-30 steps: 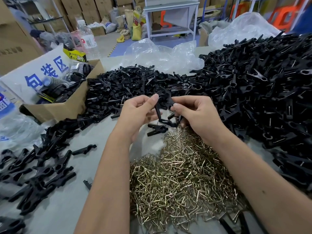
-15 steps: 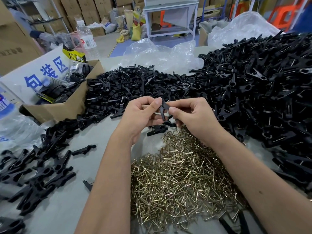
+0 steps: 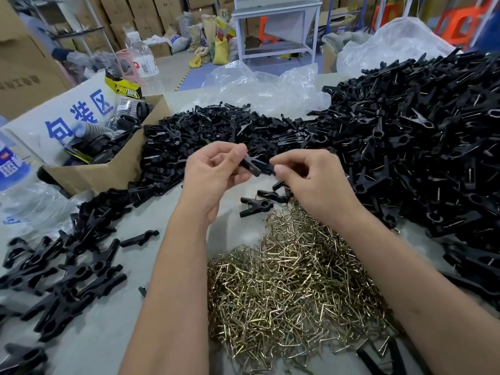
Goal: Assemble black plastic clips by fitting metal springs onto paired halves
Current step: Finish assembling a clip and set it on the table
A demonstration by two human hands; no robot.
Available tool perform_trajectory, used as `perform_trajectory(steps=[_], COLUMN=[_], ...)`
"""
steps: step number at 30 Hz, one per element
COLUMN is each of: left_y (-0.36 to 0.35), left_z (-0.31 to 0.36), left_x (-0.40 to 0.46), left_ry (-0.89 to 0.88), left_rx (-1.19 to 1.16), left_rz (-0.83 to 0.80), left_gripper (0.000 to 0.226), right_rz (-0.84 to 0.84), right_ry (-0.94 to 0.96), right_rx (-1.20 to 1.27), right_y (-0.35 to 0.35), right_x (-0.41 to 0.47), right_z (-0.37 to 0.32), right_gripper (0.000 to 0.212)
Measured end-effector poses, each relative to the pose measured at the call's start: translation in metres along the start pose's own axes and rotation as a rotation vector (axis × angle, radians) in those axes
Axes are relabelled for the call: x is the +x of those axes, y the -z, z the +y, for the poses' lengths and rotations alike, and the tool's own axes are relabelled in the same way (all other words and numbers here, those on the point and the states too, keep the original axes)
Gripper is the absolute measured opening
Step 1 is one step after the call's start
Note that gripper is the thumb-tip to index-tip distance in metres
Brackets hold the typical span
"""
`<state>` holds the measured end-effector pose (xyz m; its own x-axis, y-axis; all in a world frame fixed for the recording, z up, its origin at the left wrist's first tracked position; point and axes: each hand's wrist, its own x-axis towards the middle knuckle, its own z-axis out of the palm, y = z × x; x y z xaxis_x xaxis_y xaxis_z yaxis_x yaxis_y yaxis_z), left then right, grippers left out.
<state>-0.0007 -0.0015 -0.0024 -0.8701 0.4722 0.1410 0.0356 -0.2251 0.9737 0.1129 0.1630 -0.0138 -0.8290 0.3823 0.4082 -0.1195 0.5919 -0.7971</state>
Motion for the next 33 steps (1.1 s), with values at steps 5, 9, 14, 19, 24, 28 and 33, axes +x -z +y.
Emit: perform_trajectory(steps=[5, 9, 14, 19, 24, 28, 33], left_y=[0.017, 0.018, 0.017, 0.017, 0.021, 0.021, 0.019], left_z=[-0.003, -0.005, -0.006, -0.005, -0.002, -0.002, -0.003], left_x=[0.006, 0.008, 0.009, 0.008, 0.008, 0.007, 0.007], left_ry=[-0.089, -0.096, -0.079, -0.098, -0.144, -0.151, -0.137], left_rx=[-0.001, 0.046, 0.015, -0.024, -0.102, -0.145, -0.115], left_rz=[0.238, 0.299, 0.342, 0.371, 0.43, 0.424, 0.369], left_gripper=[0.009, 0.013, 0.014, 0.016, 0.019, 0.021, 0.008], right_rz=[-0.462, -0.599, -0.685, -0.679, -0.49, -0.698, -0.723], right_ry=[0.157, 0.076, 0.002, 0.001, -0.029, -0.041, -0.029], right_rx=[-0.662, -0.723, -0.63, -0.652, -0.442, -0.669, -0.739], right_y=[-0.013, -0.025, -0.036, -0.044, -0.038, -0.026, -0.03], right_x=[0.015, 0.033, 0.033, 0.023, 0.022, 0.028, 0.027], right_z=[-0.015, -0.027, -0.035, -0.043, -0.044, -0.047, -0.047], right_gripper=[0.04, 0.039, 0.027, 0.011, 0.009, 0.033, 0.029])
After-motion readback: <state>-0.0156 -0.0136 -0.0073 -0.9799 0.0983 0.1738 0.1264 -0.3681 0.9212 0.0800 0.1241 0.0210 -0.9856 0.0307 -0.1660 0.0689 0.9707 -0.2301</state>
